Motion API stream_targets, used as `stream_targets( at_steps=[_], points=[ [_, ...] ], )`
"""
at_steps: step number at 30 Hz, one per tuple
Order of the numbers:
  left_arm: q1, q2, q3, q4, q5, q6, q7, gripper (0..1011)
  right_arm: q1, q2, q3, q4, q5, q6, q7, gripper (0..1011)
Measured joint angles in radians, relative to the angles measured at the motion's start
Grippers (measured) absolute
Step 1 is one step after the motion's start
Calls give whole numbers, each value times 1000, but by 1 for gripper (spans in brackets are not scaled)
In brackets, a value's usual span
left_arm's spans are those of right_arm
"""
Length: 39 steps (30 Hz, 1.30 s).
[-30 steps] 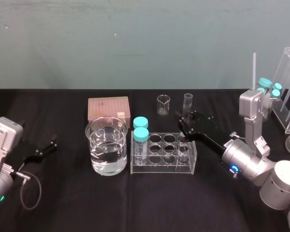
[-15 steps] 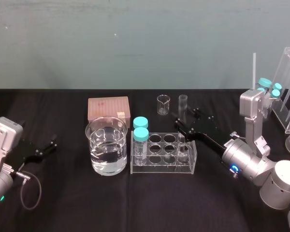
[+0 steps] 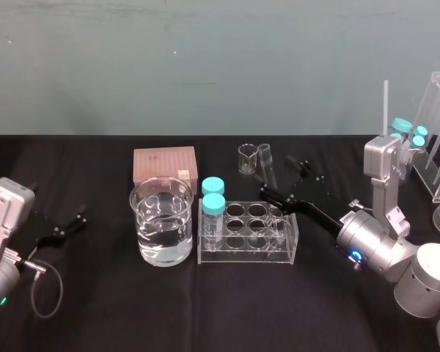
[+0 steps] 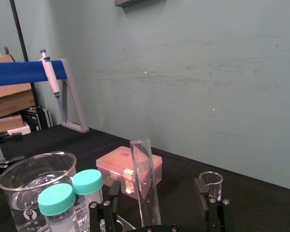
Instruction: Hold the test tube with one hand and immerse one end into the beaker, then return it to the test tube rack.
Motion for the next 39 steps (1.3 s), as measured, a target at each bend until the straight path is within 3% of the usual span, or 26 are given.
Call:
stream_targets(
  at_steps=[7, 12, 16, 19, 22, 27, 39],
  points=[
    [0, 0, 0, 0, 0, 0, 0, 1000, -8, 6, 6, -20, 2, -2, 0, 1002],
    [0, 0, 0, 0, 0, 0, 0, 1000, -74, 45, 53, -147, 13, -14, -37, 1002],
    [0, 0, 0, 0, 0, 0, 0, 1000, -156, 74, 114, -252, 5, -20, -118, 1002],
    [0, 0, 0, 0, 0, 0, 0, 1000, -204, 78, 151, -280, -19, 4, -190, 1002],
    [0, 0, 0, 0, 0, 0, 0, 1000, -234, 71, 174, -283, -37, 38, -247, 1002],
    [0, 0, 0, 0, 0, 0, 0, 1000, -246, 50, 190, -253, -52, 74, -285, 1002],
    [0, 0, 0, 0, 0, 0, 0, 1000, -238, 35, 193, -229, -64, 87, -287, 1002]
  ],
)
